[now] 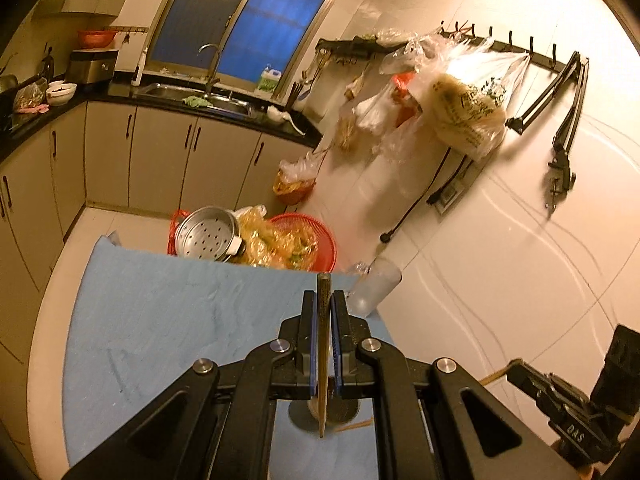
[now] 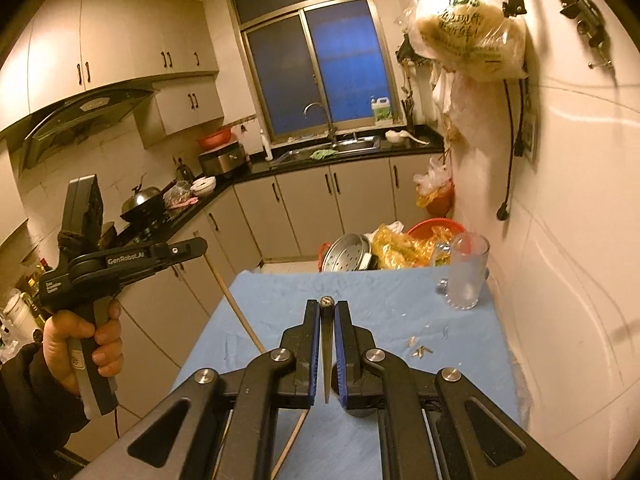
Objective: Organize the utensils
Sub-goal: 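Carry chopsticks to the black cup and drop them in with both tools, then move both open tools back to the chopstick pile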
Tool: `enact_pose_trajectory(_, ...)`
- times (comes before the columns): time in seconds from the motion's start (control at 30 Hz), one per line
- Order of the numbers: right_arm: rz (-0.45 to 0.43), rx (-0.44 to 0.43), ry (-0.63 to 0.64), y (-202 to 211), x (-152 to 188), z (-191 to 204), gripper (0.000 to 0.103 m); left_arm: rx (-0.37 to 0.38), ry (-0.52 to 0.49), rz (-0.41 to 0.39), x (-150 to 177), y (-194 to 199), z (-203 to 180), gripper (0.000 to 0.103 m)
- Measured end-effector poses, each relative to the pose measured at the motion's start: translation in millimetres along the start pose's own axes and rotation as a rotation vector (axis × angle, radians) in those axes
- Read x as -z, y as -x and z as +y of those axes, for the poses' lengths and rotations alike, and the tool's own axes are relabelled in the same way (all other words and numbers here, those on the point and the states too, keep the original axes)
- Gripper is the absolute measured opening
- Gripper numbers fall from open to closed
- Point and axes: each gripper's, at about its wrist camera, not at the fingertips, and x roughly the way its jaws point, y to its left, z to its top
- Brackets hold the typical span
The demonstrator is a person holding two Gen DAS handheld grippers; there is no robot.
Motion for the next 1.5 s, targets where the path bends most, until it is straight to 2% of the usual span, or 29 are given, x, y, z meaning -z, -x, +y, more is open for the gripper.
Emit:
enact_pose_trajectory(0.23, -0.054, 0.048, 0.000, -2.8, -4.7, -8.1, 0.008, -0.013, -0.015, -0.021, 2.7, -35.5, -16.4, 0.007)
enact_pose_trajectory(0.53, 0.017, 0.072, -0.014, -36.0, 8.2, -23.3, 0.008, -0.057, -0.065, 0.081, 33.7, -89.4, -28.2, 0.007)
enact_pose_trajectory(0.8, 0.090, 0.082, -0.004, -59.6, 29.5, -29.5, 0.008, -0.099, -0.093, 0.151, 54.5, -116.6, -25.9, 0.007)
enact_pose_trajectory(1.07, 0.106, 0.093, -0.021, -66.9, 37.0, -34.7, 0.011, -0.117, -0.090, 0.195, 66.4, -123.9, -21.4, 0.008)
enact_pose_trajectory(1.1, 0.107, 0.095, -0.024, -66.4, 37.2, -35.1, 0.011, -0.118, -0.088, 0.196, 66.7, -122.7, -20.2, 0.010)
enact_pose_trajectory(1.17, 0.106, 0.101, -0.027, -64.9, 36.9, -34.6, 0.012, -0.119, -0.080, 0.195, 65.6, -118.7, -18.0, 0.024)
enact_pose_trajectory(1.23, 0.102, 0.106, -0.029, -61.6, 37.2, -33.5, 0.015, -0.119, -0.066, 0.174, 63.7, -109.3, -13.5, 0.051)
enact_pose_trajectory(1.4, 0.102, 0.099, -0.022, -54.0, 44.5, -25.7, 0.025, -0.137, -0.038, 0.136, 58.0, -78.5, 13.0, 0.057)
enact_pose_trajectory(1.5, 0.127, 0.069, -0.023, -55.6, 56.6, -17.7, 0.030, -0.189, -0.006, 0.139, 61.8, -59.1, 44.1, 0.058)
